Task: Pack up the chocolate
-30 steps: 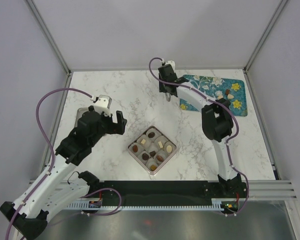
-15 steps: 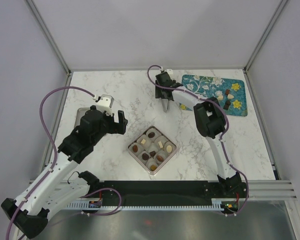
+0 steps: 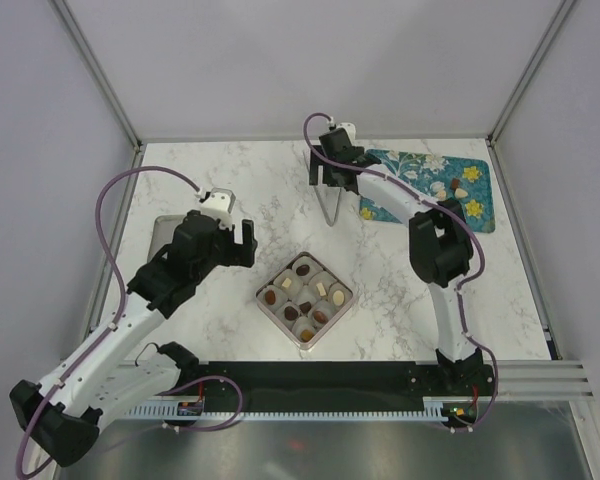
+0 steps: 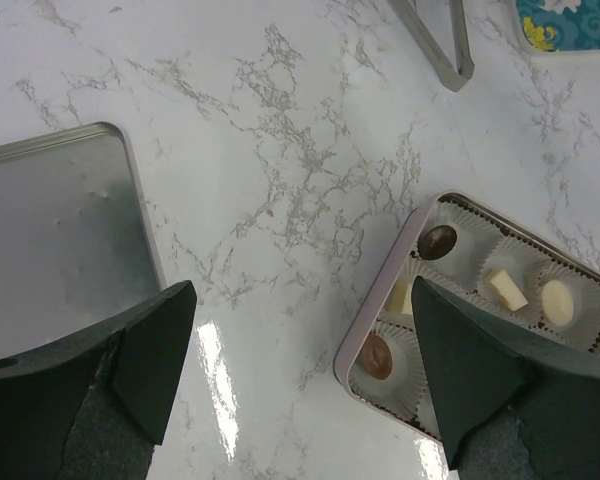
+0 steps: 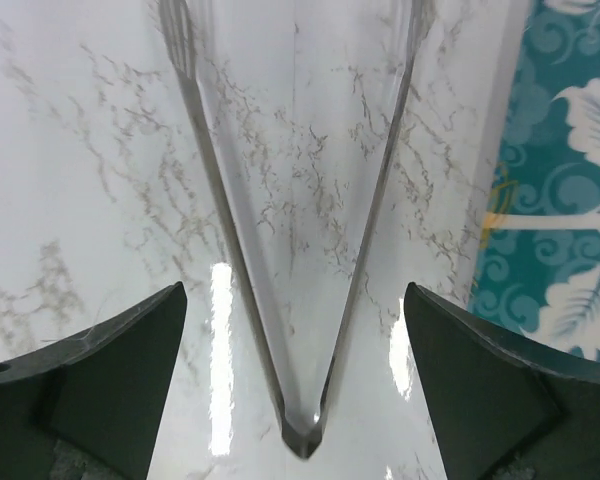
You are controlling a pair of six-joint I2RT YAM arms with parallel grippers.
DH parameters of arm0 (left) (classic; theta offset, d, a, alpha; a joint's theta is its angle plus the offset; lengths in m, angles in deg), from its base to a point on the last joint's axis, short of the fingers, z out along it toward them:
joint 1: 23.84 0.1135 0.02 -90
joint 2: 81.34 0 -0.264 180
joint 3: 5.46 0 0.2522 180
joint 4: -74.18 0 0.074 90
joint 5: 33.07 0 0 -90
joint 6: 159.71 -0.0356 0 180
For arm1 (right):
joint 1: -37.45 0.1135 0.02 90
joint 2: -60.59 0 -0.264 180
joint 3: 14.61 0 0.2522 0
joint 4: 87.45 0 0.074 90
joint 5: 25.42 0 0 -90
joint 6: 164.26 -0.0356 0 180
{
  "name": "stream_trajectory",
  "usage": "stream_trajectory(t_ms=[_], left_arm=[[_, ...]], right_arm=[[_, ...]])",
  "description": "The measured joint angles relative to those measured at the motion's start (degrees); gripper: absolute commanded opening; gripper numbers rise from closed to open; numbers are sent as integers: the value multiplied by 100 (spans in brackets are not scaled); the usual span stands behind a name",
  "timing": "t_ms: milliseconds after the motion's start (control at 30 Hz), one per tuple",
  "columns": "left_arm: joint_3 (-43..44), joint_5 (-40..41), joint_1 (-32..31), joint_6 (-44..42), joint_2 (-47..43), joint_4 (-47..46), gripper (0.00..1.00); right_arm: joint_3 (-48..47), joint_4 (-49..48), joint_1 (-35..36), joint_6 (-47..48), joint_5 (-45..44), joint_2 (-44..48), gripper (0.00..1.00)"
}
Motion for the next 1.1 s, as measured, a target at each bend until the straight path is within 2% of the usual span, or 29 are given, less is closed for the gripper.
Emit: stream_trajectory(t_ms=[167,333,500,667,767,967,1100], left_arm=[[90,72,0,28,345,72,96],[728,192,76,31,1209,413,94],[1700,-76,767,59,2264,831,87],[1991,-505,1902,140,2900,1043,85],[1991,-623,2317,179,3241,1169,83],[1993,-796,2568,256,4026,1246,69],[1993,-901,2651,278,4529,1211,64]], right_arm=[[741,289,0,-162,146,1550,98],[1945,264,0,-313,627,3445,97],[3228,153,22,-396,1193,4699,96],[4393,179,52,-402,1628,5287,96],[4760,195,52,-376,1797,5460,96],[4905,179,52,-223,1969,5794,96],[4905,166,50,-76,2011,5995,95]])
